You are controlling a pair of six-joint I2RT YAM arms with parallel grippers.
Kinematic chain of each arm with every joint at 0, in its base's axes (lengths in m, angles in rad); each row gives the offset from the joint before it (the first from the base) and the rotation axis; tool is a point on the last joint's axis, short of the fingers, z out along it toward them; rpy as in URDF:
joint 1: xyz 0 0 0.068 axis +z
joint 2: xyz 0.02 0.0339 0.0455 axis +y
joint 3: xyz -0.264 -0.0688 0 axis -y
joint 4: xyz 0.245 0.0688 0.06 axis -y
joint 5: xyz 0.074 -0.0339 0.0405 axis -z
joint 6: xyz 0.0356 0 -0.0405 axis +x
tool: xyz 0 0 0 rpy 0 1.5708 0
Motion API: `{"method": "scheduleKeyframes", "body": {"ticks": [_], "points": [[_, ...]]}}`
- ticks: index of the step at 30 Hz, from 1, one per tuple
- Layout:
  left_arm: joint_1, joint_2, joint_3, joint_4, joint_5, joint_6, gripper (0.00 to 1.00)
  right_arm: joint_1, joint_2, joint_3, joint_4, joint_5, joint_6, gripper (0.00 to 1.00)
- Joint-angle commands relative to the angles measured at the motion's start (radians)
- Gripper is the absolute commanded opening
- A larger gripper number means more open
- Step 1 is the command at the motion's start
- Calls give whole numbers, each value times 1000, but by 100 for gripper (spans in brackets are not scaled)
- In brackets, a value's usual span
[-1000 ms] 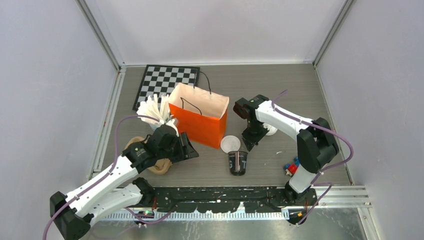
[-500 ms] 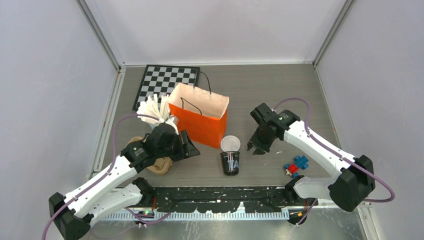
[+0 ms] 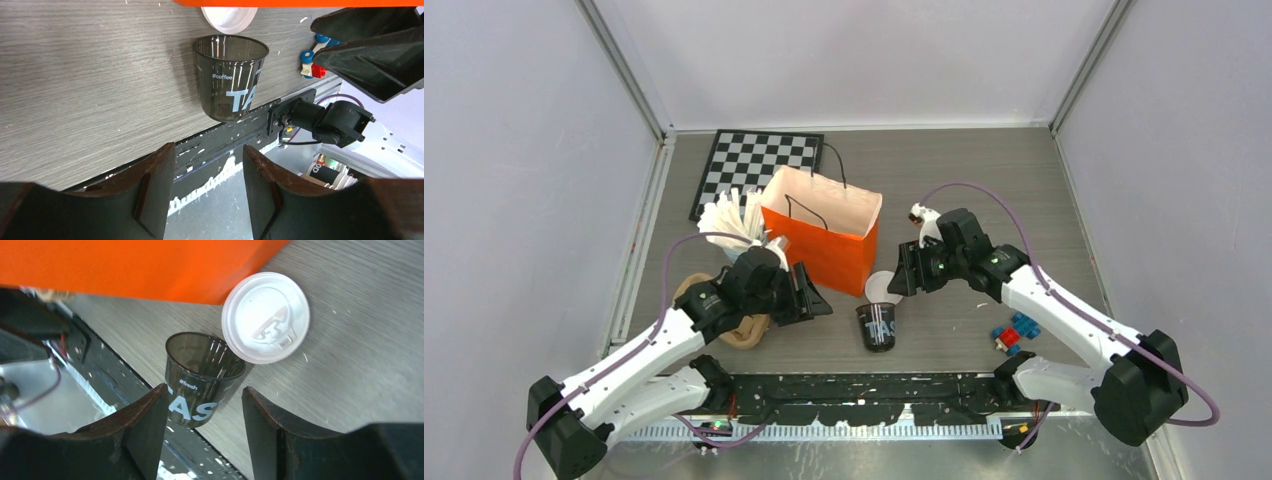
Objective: Pack the takeout coffee
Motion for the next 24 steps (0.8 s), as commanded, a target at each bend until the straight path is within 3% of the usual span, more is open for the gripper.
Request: {"method": "scheduleKeyframes", "body": {"ticks": [1,10,20,24], "points": [[4,10,-25,57,59,-17,53,-13,38,-38,178,-243,-325,61],[4,-1,-45,43,70,-31,53,-75,306,47,157,-607,-475,61],[4,-37,-55,1,50,-48,53,-71,412,83,99,-661,-615,62],[4,-48,-58,-5,43,-58,53,-61,385,39,146,-656,-599,62]]}}
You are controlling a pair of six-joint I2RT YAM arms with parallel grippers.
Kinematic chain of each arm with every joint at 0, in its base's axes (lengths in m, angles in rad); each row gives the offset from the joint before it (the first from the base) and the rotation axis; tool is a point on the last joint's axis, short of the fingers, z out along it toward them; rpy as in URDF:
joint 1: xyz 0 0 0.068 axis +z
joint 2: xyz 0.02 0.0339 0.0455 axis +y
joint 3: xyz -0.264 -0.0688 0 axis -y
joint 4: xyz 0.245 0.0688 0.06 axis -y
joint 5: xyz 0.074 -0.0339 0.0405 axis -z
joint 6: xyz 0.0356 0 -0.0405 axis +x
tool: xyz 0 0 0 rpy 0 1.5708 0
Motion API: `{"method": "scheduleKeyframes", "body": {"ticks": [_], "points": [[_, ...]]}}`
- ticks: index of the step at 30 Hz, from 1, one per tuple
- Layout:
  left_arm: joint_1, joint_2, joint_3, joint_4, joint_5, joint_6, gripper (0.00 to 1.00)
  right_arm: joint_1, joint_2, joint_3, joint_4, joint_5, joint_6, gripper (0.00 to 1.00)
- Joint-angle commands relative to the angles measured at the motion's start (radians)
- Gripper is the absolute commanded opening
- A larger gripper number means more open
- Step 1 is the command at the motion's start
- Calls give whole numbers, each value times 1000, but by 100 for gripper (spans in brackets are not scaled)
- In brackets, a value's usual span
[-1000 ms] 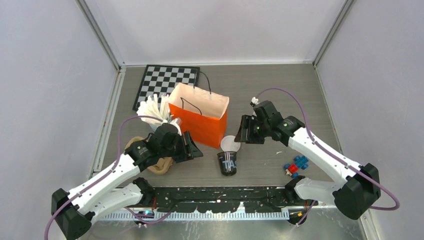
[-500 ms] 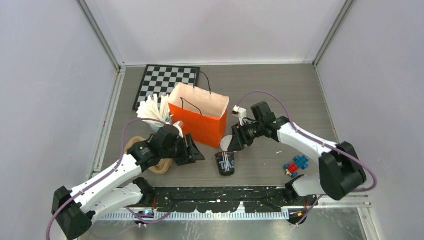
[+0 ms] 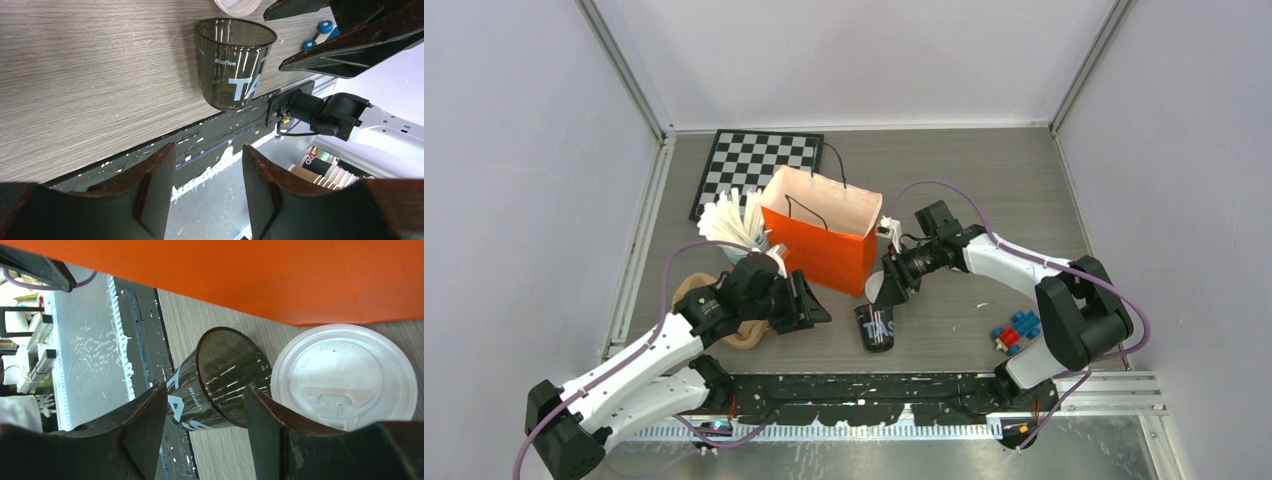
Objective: Pack the takeout coffee
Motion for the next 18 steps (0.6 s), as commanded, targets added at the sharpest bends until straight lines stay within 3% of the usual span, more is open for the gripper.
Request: {"method": "scheduleKeyframes", "body": {"ticks": [1,10,12,16,18], "points": [[4,-22,-8,-5,-9,-16,53,9,-22,-21,32,-49,-35,62],[4,-4,-3,15,-19,-24,52,30,-83,-102,103,-45,30,57],[4,-1,2,15,-21,-21,52,33,-90,-111,106,-50,37,48],[3,-2,6,15,-24,-20,52,45,-144,-114,106,-10,75,20],[4,-3,10,14,-26,-19,52,54,-186,-114,95,26,100,14]]}}
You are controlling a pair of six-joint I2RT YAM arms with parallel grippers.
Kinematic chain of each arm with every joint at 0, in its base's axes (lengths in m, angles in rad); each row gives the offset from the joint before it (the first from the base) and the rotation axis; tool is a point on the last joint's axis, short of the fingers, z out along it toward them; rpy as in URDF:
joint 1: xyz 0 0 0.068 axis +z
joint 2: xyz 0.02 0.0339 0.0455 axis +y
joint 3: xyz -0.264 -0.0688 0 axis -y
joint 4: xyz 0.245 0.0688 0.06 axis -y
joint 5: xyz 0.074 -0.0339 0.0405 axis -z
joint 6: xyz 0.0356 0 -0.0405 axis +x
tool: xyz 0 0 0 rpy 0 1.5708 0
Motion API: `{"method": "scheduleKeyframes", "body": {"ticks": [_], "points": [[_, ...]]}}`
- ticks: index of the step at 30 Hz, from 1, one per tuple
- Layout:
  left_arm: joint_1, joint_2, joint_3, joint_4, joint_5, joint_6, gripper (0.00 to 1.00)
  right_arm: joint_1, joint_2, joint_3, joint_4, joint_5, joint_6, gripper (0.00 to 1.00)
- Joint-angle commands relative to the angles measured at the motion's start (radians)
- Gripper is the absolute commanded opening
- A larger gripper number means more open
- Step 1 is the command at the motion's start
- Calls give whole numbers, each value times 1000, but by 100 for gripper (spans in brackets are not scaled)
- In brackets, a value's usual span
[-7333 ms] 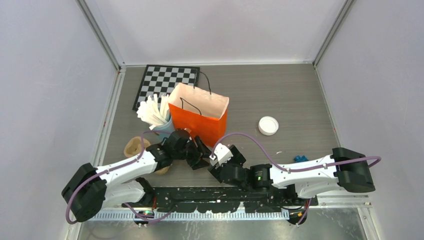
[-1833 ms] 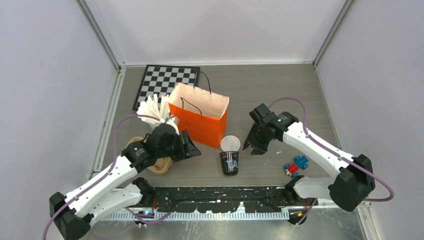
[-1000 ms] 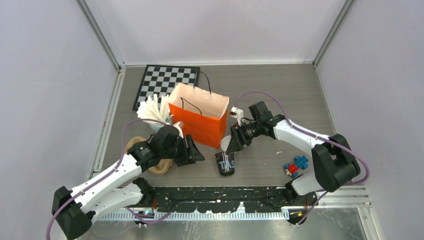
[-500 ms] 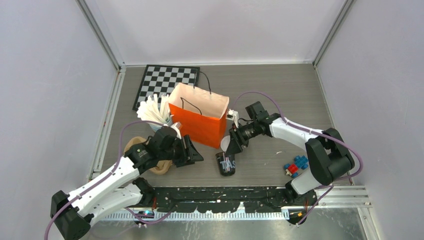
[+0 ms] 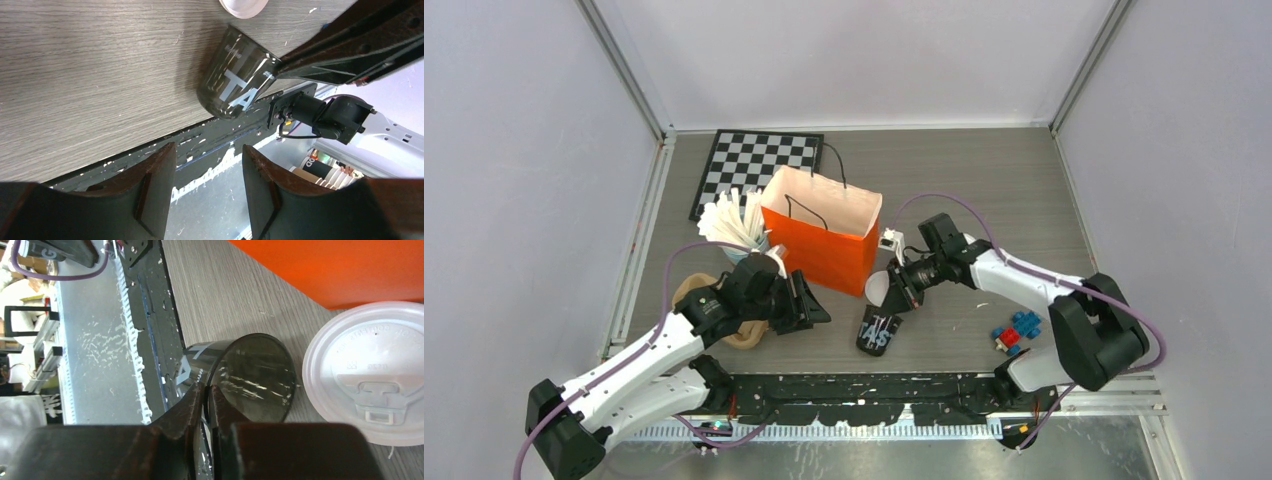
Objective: Pack the takeout coffee
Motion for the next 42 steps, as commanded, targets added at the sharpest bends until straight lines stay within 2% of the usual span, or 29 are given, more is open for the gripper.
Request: {"method": "scheduleKeyframes", "body": {"ticks": [1,3,9,13,15,18,23,26,30,35,40,42], "points": [[4,-3,18,20,-19,-4,52,23,-125,9,16,61,53,10],[4,-4,24,18,-26,-1,52,41,-176,16,-35,108,46,1],[4,18,57,2,-46,25,52,138,-348,56,-192,309,67,0],[7,48,109,-80,-83,17,52,356,-463,82,-245,600,78,1],[29,48,133,-75,-36,-23,52,448,-496,87,-256,733,57,1],[50,34,158,-63,-9,-55,51,561,-501,103,-248,871,-21,0],[80,24,178,-126,4,-31,51,710,-414,111,-156,1118,-177,1],[93,15,171,-132,19,-31,51,739,-337,107,-63,1165,-242,1],[99,-1,179,-162,8,-14,51,760,-243,105,53,1154,-283,1],[102,-5,179,-185,12,0,51,804,-148,118,116,1142,-281,3],[104,-2,183,-192,7,12,51,838,-140,106,108,1159,-257,15],[103,0,183,-190,7,13,51,851,-157,98,105,1161,-245,23]]}}
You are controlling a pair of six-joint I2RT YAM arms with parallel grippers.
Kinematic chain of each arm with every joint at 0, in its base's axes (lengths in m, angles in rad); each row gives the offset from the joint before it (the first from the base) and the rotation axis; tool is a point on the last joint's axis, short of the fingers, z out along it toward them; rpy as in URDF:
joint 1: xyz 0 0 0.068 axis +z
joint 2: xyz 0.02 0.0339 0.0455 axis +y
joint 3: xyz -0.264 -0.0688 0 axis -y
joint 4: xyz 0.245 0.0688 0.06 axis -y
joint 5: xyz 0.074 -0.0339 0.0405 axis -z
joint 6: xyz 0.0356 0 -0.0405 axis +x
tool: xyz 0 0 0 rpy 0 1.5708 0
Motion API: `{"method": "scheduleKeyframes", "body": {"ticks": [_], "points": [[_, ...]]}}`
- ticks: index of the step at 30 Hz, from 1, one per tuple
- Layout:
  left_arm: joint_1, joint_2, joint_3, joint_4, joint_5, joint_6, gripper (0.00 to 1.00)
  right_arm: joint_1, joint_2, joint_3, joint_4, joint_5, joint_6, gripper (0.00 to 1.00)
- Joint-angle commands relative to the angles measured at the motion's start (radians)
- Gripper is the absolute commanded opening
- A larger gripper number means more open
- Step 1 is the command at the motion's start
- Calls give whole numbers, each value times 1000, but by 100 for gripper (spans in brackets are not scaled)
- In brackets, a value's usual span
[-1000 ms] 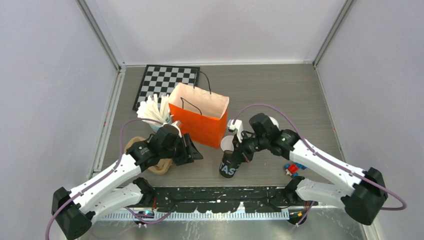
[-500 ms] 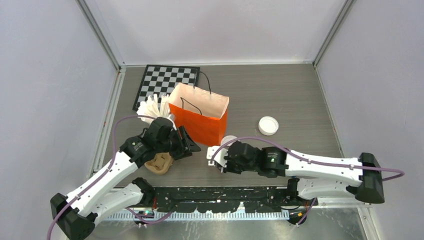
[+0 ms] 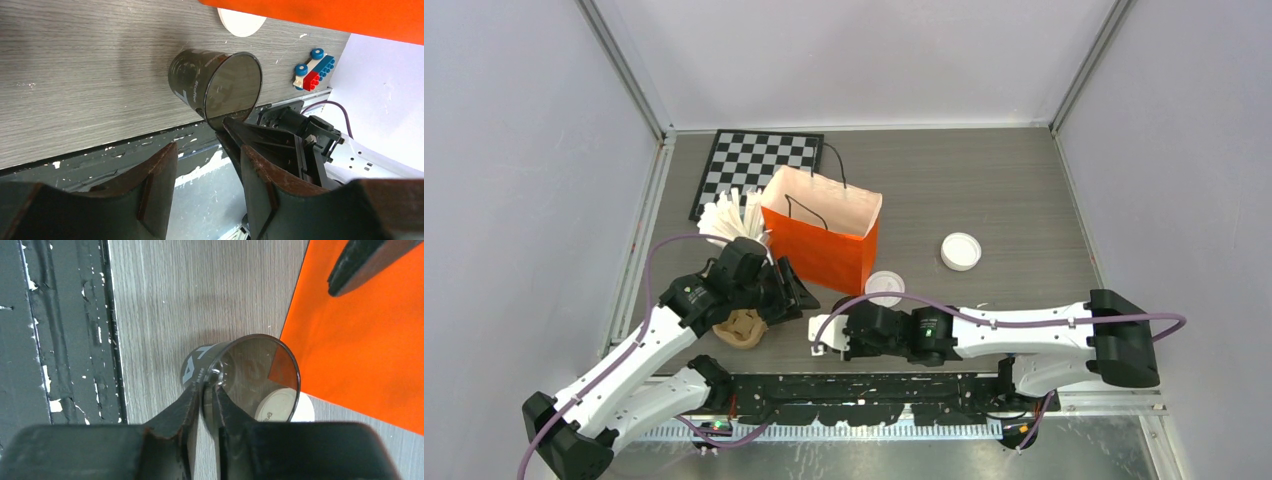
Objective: Pack the takeout coffee
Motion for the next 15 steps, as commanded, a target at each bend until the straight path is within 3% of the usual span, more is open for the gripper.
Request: {"method": "scheduleKeyframes", "body": {"ticks": [1,4,9,12,15], "points": [[4,-7,33,-6,9,26,51,27,-42,17,50,34,18,29],[4,-2,35,6,14,34,51,34,-84,25,7,44,49,43],[5,13,22,75,46,41,53,34,-188,42,-67,68,147,47],[5,22,21,86,49,41,53,34,-258,41,-84,138,322,47],[5,23,22,94,46,47,53,33,-312,29,-124,324,574,47]]}}
